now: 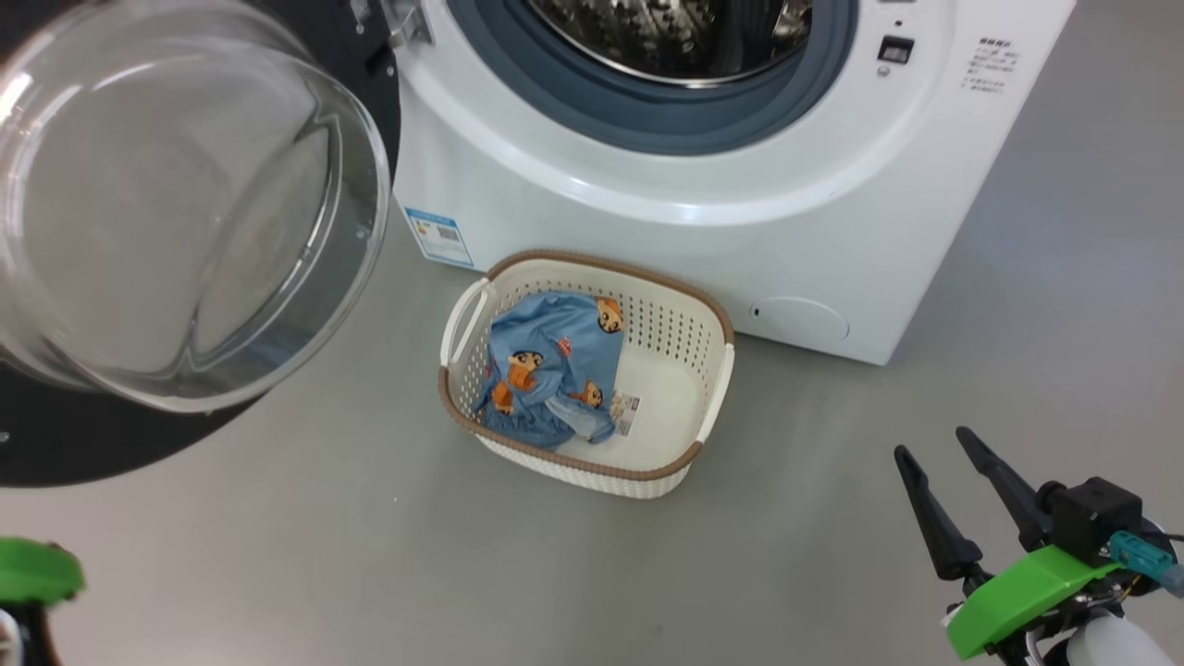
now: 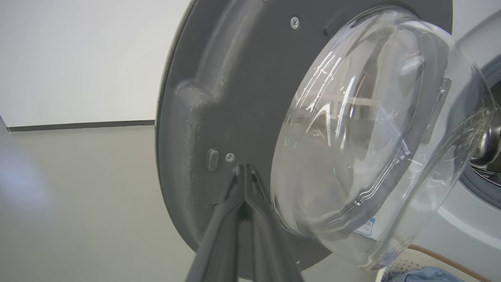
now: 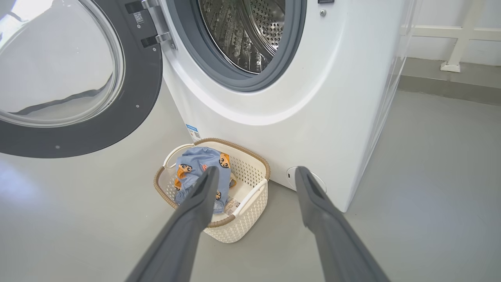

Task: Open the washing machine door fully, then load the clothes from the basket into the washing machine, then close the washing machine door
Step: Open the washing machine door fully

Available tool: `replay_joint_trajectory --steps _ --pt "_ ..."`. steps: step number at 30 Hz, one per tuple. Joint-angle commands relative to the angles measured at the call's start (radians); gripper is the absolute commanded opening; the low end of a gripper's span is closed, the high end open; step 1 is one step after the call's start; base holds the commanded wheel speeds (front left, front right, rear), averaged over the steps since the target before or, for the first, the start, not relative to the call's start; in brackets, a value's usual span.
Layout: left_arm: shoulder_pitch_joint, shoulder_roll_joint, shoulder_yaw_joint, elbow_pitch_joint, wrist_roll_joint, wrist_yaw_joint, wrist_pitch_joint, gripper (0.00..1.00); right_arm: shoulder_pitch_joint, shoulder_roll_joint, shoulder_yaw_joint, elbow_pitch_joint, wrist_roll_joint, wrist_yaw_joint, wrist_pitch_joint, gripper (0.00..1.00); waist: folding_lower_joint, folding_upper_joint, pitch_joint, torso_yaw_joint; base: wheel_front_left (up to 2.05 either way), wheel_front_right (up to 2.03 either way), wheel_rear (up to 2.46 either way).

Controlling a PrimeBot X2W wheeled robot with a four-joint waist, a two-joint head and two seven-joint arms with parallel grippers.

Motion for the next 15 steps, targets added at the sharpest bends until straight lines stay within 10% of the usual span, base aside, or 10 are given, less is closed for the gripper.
replay_joint_trajectory --steps 1,6,10,15 --pt "0.019 0.035 0.007 -0.048 -0.012 -0.002 -0.005 0.12 0.011 -0.012 0.015 -0.022 0.014 0.002 -0.012 1.0 0.0 0.0 -0.017 -0.007 0.0 0.0 0.0" --pt "0.119 -0.005 -0.046 -0.165 -0.028 -0.003 -0.005 0.41 0.023 -0.006 0.001 -0.03 0.016 0.002 -0.012 1.0 0.0 0.0 -0.034 -0.026 0.0 0.0 0.0" --pt "0.187 -0.028 -0.095 -0.229 -0.055 -0.003 -0.005 1.0 0.034 0.002 -0.009 -0.033 0.015 0.002 -0.012 1.0 0.0 0.0 -0.049 -0.055 0.0 0.0 0.0" --pt "0.256 -0.026 -0.189 -0.277 -0.129 -0.003 -0.005 1.0 0.045 0.015 -0.019 -0.038 0.013 0.002 -0.012 1.0 0.0 0.0 -0.066 -0.108 0.0 0.0 0.0"
